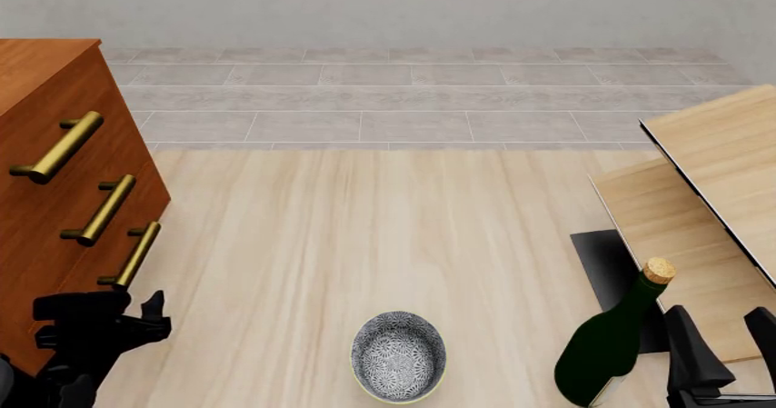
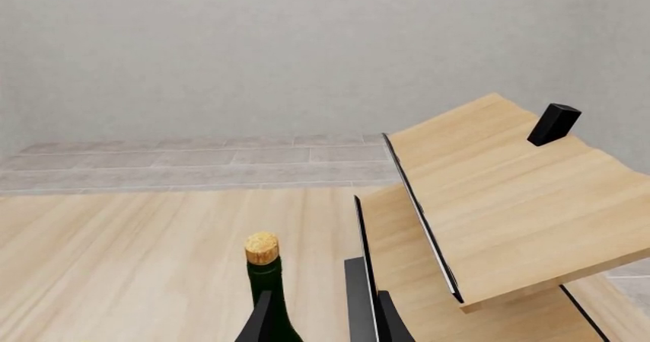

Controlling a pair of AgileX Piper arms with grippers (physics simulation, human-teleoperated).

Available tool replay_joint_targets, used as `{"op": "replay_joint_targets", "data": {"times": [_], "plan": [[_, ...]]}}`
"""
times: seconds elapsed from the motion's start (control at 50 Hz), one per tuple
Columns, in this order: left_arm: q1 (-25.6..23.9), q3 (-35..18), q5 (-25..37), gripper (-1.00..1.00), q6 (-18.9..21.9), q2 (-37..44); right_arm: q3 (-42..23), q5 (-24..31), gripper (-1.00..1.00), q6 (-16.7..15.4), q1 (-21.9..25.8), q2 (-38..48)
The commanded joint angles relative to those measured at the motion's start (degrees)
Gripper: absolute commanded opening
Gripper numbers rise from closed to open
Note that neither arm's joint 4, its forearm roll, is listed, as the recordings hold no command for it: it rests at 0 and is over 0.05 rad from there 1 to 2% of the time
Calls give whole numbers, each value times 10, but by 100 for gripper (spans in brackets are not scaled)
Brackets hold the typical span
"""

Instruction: Close the bottom drawer of the cabinet.

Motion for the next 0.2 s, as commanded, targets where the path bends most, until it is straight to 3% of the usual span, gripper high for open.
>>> {"op": "replay_joint_targets", "data": {"times": [0.02,0.2], "plan": [[44,-3,-2,100,9,-7,0,0,100,1,0,0],[51,-6,-6,100,14,-1,1,-1,100,2,0,0]]}}
